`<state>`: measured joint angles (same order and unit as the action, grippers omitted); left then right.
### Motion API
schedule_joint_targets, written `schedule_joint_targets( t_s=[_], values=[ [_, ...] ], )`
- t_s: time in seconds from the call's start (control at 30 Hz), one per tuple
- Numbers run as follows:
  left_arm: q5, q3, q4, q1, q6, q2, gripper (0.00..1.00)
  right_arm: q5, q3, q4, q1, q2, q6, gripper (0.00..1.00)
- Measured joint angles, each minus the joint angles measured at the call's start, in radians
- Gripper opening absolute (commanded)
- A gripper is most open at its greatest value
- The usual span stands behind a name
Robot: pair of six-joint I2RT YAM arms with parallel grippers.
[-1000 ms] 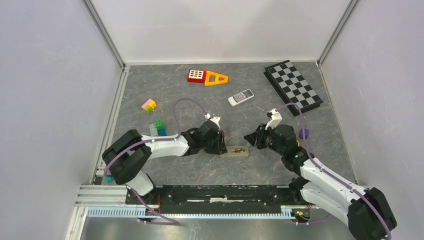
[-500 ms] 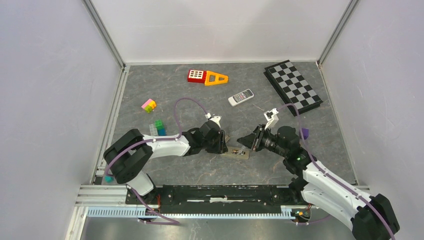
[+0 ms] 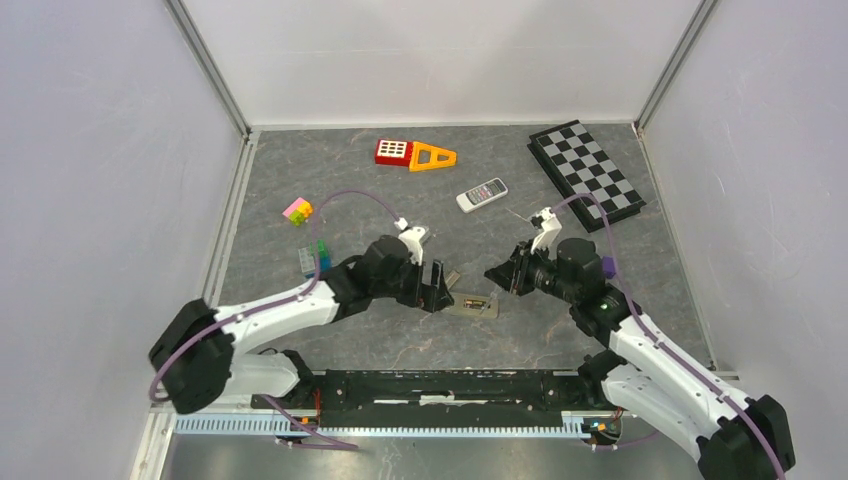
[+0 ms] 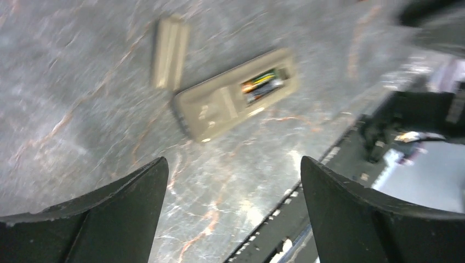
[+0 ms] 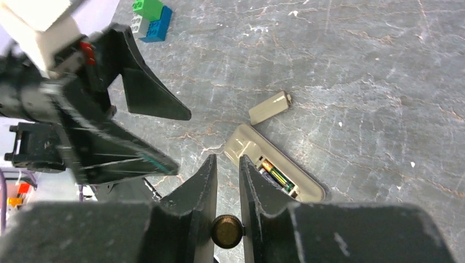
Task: Unload the batteries from the remote control
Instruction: Adjust the screwdriver.
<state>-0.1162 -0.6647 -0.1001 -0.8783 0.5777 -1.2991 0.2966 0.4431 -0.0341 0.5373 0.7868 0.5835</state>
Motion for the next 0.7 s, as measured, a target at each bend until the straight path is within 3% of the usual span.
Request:
schedule_joint_targets(
  t_s=[0.13,0.33,0.7],
  values=[
    [-0.200,0.003,0.090,0.028,-0.074,0.092,0.96,0.084,0.060,-0.014,-0.007,0.050,-0.037,0.00],
    [-0.484,0.003,0.225,0.026,-0.102,0.004,0.95,0.216,0.150,-0.013,-0.007,0.092,-0.051,0.00],
    [-0.652,-0.002,0.455,0.025,-0.067,-0.059,0.76,0.343,0.173,-0.012,-0.007,0.098,-0.023,0.00]
  ],
)
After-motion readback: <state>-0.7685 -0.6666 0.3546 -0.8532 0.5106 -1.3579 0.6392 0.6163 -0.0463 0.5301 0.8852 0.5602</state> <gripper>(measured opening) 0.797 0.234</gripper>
